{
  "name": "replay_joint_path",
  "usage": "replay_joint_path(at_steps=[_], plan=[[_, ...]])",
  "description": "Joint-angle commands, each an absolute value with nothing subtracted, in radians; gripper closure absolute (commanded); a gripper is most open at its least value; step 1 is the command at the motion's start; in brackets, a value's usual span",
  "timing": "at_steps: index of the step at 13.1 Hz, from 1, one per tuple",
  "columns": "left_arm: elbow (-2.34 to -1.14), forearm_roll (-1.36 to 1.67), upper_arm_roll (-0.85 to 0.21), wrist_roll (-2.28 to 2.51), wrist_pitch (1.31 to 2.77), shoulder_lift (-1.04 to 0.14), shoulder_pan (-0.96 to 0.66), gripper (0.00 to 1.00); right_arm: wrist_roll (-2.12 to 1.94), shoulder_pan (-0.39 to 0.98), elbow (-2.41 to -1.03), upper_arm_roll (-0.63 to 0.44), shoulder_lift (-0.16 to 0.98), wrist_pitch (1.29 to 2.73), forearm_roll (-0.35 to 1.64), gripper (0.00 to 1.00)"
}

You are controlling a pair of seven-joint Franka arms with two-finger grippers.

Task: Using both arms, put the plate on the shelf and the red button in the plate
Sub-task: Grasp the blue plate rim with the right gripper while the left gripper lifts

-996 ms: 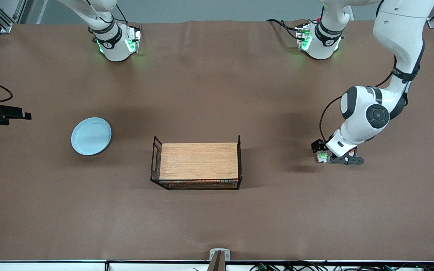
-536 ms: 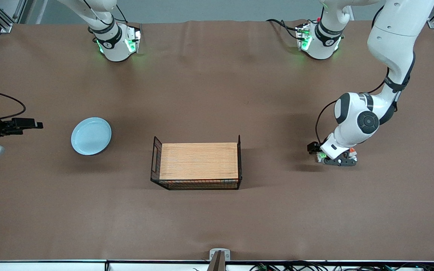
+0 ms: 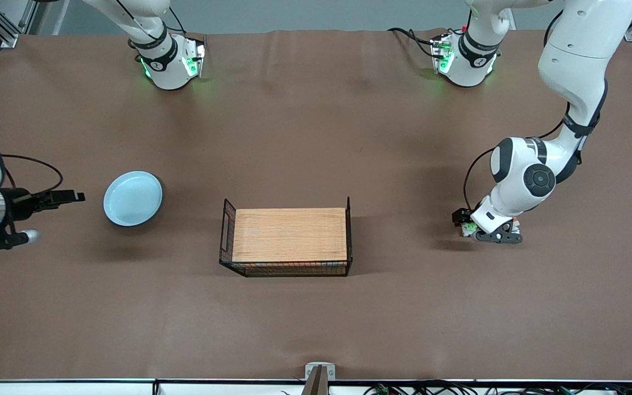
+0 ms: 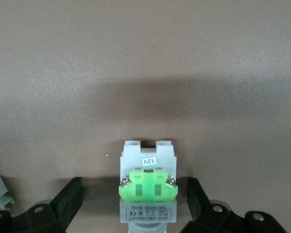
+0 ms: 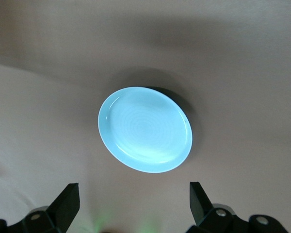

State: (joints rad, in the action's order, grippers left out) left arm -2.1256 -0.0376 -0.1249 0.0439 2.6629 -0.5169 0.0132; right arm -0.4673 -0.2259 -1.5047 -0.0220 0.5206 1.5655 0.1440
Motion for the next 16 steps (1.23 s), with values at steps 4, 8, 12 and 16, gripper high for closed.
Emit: replay_joint_path(at_steps=[4, 8, 12, 16], plan=[[-2.126, -0.058, -0.129, 0.058, 2.665, -0.485, 0.017, 0.92, -0.486, -0.193, -1.491, -0.021, 0.594, 1.588, 0.115, 0.00], [-2.105, -0.058, -0.136, 0.136, 2.559, -0.421, 0.012, 1.00, -0.647, -0.201, -1.552, -0.023, 0.633, 1.782, 0.097, 0.00], [-1.976, -0.045, -0.166, 0.352, 2.320, -0.364, 0.011, 1.00, -0.744, -0.206, -1.612, -0.023, 0.644, 1.914, 0.064, 0.00], [-1.782, -0.041, -0.238, 0.796, 2.053, -0.339, 0.012, 1.00, -0.759, -0.215, -1.676, -0.023, 0.646, 1.994, 0.064, 0.00]])
